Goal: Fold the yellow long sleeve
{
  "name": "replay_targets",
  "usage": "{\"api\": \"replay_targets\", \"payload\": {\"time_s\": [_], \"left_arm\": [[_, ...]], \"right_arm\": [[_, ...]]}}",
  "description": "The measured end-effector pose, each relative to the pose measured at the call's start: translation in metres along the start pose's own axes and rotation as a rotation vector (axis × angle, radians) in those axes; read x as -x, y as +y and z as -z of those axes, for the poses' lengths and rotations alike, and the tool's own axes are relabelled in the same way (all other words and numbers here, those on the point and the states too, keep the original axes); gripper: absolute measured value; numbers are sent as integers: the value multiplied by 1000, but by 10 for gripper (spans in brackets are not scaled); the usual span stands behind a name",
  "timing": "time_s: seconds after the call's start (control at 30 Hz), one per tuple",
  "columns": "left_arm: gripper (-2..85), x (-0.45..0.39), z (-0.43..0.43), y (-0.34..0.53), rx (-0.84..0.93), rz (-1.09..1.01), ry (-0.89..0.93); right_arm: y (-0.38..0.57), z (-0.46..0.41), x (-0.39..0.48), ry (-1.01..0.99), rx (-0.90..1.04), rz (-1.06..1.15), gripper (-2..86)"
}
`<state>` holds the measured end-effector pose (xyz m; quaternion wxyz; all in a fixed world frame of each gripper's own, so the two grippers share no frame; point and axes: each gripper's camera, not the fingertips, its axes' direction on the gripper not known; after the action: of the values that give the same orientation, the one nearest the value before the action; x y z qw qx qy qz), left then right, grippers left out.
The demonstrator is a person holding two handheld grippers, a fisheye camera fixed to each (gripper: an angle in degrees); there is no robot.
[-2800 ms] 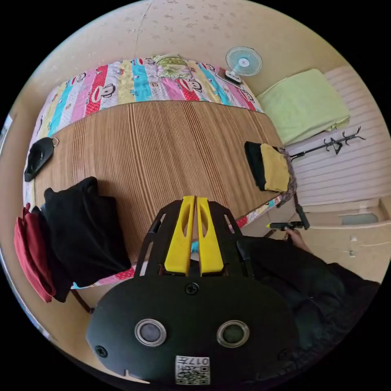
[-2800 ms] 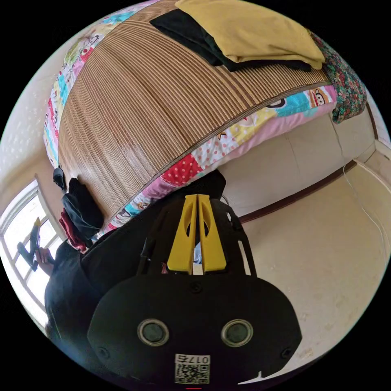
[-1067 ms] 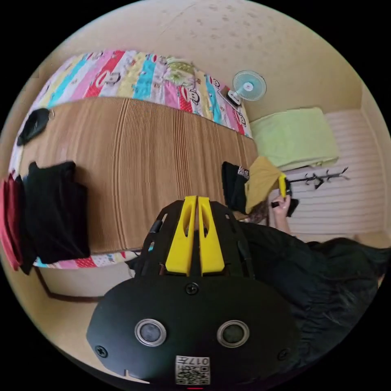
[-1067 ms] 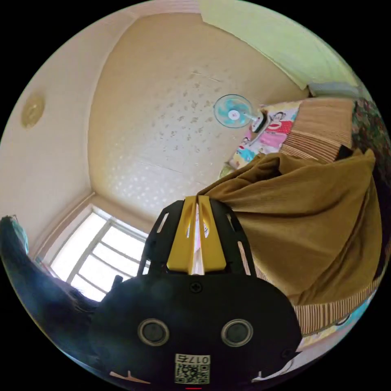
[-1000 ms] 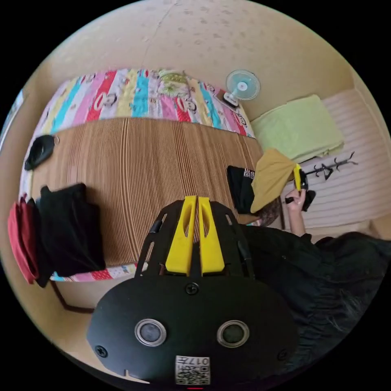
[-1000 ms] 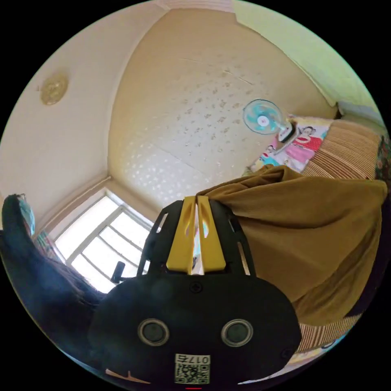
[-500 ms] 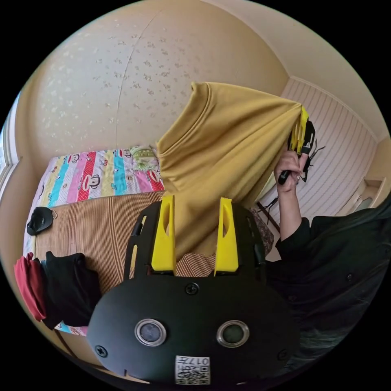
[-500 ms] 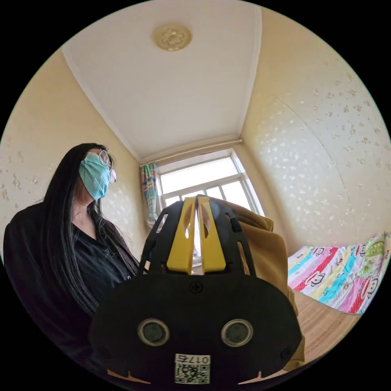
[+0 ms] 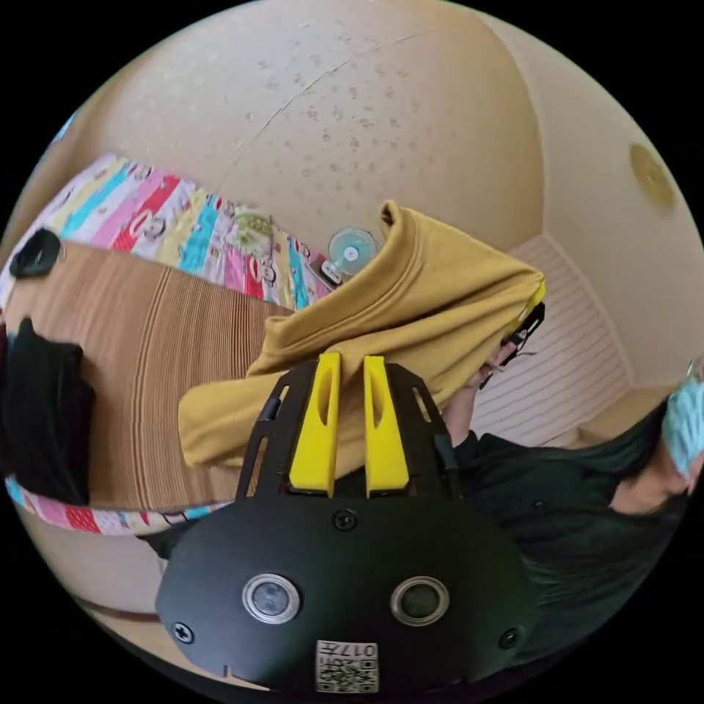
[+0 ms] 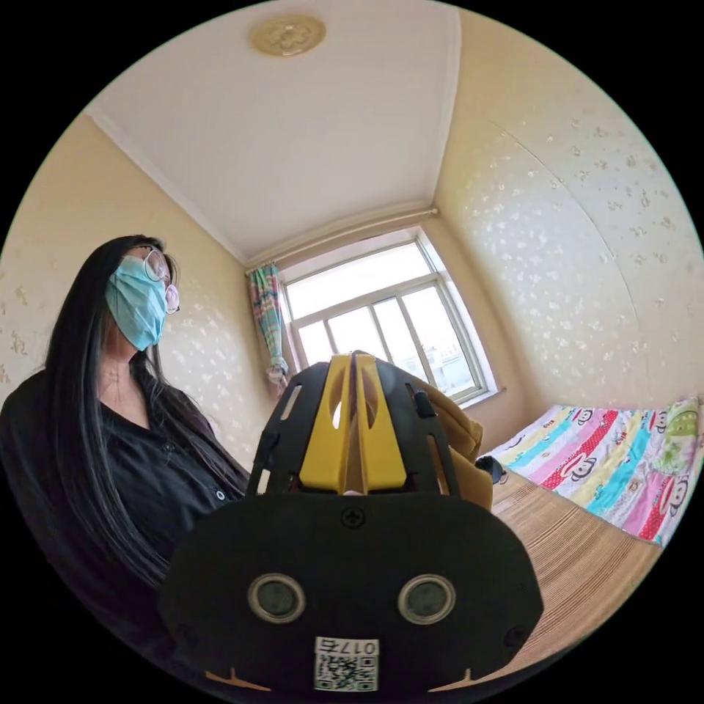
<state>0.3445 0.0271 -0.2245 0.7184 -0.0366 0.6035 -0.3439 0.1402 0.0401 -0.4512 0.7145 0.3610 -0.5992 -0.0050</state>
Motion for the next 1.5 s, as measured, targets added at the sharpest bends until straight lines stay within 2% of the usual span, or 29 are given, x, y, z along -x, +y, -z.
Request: {"api": "replay_targets", "payload": {"time_s": [0.1, 0.17, 0.27, 0.33, 0.37, 0.43, 0.53, 0.73, 0.9, 0.97, 1.07, 1.13, 1.2, 1.27, 1.4, 1.5], "left_arm": [[100, 11, 22, 2, -59, 35, 146], [108, 3, 25, -2, -41, 33, 154], [154, -6, 16, -15, 35, 33, 308], [175, 3, 10, -26, 65, 59, 512], [178, 6, 10, -28, 75, 72, 531], [185, 25, 5, -31, 130, 118, 638], [184, 54, -8, -23, 183, 216, 780], [209, 93, -18, 1, 151, 398, 951], [163, 97, -24, 13, 222, 438, 845], [124, 93, -24, 14, 194, 379, 805], [68, 46, 0, 0, 189, 21, 589], [56, -27, 30, 2, 216, -320, 354], [52, -75, 46, 14, 228, -521, 246], [51, -108, 54, 28, 244, -668, 233], [51, -147, 45, 55, 279, -886, 363], [52, -153, 3, 58, 356, -882, 445]], "right_arm": [[21, -9, -4, 150, 24, -31, 3], [33, -26, -2, 167, 88, -4, 3], [57, -72, 11, 58, 258, 102, 4], [84, -110, 32, -86, 414, 228, 4], [92, -118, 37, -118, 446, 255, 4], [115, -129, 49, -96, 430, 293, 5], [126, -124, 33, -177, 433, 240, 5], [148, -117, 21, -103, 417, 223, 4], [165, -145, 31, -168, 533, 319, 4], [172, -164, 39, -129, 593, 373, 5], [174, -179, 36, -70, 631, 379, 8], [163, -163, 27, -155, 611, 380, 13], [150, -143, 15, -216, 592, 370, 18], [136, -120, -2, -233, 544, 337, 27], [107, -80, -67, -204, 333, 113, 78], [107, -104, -106, -259, 398, -2, 125]]}}
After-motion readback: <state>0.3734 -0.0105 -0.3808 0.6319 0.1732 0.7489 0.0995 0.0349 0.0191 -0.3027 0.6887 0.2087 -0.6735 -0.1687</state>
